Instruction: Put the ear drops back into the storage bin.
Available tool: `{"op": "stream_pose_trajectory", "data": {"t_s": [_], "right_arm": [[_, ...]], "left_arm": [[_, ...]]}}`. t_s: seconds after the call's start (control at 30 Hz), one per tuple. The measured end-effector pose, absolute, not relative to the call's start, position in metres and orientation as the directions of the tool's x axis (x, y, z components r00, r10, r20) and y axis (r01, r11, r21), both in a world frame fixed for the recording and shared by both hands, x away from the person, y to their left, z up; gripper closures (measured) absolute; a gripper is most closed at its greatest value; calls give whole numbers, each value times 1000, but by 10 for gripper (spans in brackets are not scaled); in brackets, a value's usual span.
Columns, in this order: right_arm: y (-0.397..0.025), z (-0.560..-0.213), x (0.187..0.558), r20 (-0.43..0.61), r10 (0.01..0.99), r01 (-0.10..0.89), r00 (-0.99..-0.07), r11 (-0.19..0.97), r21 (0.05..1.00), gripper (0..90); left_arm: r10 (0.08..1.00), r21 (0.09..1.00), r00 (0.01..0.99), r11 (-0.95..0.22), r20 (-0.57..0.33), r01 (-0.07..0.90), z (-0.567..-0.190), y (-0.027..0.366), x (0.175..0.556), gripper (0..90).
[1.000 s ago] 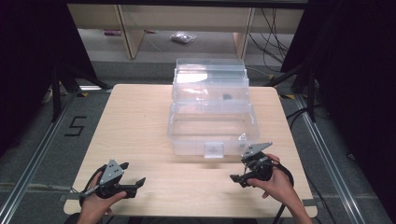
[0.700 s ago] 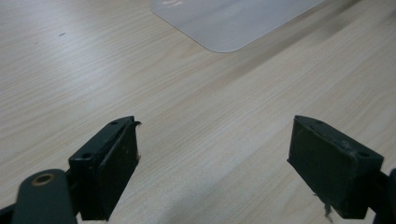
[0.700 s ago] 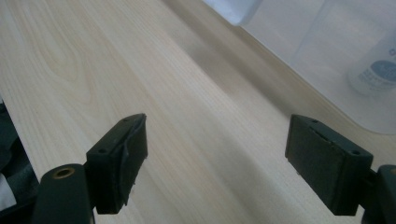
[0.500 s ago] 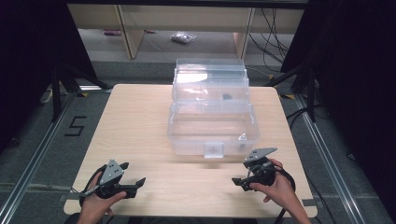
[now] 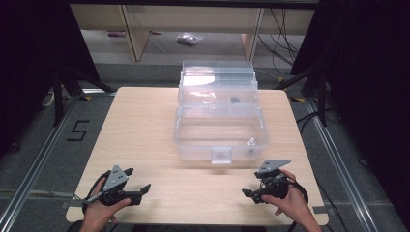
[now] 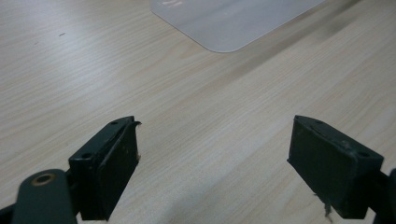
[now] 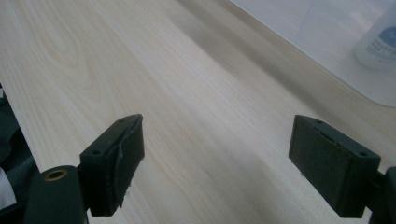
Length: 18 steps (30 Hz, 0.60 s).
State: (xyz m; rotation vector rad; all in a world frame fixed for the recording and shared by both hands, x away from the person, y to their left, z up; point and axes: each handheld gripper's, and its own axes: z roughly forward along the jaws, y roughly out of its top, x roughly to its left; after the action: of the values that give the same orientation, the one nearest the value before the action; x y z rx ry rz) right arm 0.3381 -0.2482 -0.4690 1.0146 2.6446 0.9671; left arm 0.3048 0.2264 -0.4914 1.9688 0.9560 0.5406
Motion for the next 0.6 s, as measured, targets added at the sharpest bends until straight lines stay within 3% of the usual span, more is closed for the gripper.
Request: {"op": "stream_pose_trajectory", "data": {"t_s": [0.13, 0.2, 0.27, 0.6], "right_arm": [[-248, -474, 336, 69, 641, 525, -765, 558, 643, 190], [-249, -472, 332, 95, 653, 559, -751, 553, 618, 186], [-250, -477, 333, 47, 639, 507, -768, 561, 654, 184], [-256, -482, 324, 80, 667, 556, -740, 541, 631, 188]], "left_arm": [[790, 843, 613, -339, 14, 418, -491, 227, 305, 154], [791, 842, 612, -340, 15, 418, -491, 227, 305, 154], [791, 842, 612, -340, 15, 419, -491, 227, 305, 154], [788, 846, 615, -336, 12, 414, -492, 226, 305, 154]]}}
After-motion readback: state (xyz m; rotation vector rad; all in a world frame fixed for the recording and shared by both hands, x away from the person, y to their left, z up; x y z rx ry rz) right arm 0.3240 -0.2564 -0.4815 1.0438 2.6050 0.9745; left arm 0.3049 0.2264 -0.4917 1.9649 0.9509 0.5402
